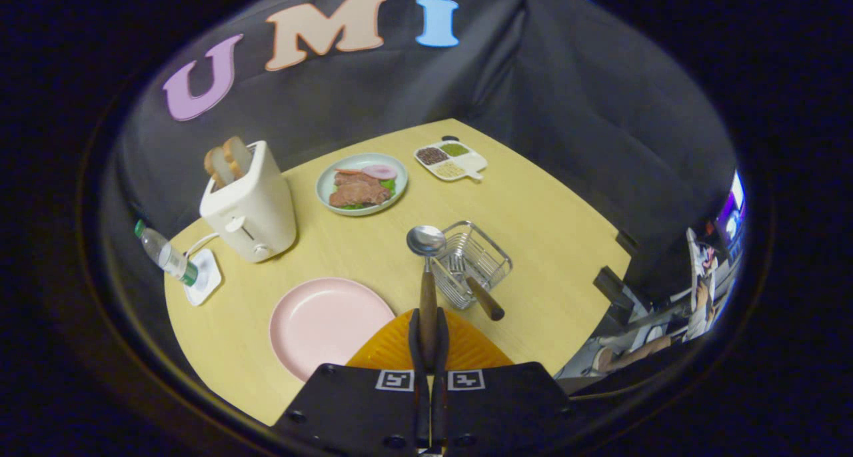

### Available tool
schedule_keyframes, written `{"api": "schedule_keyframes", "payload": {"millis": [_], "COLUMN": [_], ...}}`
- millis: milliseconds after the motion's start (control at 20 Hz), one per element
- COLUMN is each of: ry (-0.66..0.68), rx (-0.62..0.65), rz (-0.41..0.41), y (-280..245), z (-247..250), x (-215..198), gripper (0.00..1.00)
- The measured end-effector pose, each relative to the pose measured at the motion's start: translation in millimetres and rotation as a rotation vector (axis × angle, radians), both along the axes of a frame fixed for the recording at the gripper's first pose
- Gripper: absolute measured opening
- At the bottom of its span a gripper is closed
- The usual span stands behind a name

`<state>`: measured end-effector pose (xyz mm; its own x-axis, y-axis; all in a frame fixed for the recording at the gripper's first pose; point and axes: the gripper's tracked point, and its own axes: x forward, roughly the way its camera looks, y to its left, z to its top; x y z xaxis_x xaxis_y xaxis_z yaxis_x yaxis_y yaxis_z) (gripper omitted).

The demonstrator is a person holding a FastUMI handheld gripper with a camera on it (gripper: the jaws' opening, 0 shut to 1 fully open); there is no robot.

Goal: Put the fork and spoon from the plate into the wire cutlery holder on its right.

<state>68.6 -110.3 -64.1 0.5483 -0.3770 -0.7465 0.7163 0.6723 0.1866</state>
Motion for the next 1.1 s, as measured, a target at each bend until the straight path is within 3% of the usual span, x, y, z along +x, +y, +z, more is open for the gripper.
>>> {"api": "schedule_keyframes", "payload": {"millis": [300, 900, 1050, 1100], "ry": [0.041, 0.145, 0.148, 0.144], "rx": [0.096, 0.193, 0.18, 0.184], "rz": [-0.087, 0.006, 0.023, 0.034], "y": [-20, -26, -34, -33], "z": [-9, -35, -35, -36], "x": [-1, 1, -6, -6], "gripper": [0.04, 0.09, 0.17, 0.29]}}
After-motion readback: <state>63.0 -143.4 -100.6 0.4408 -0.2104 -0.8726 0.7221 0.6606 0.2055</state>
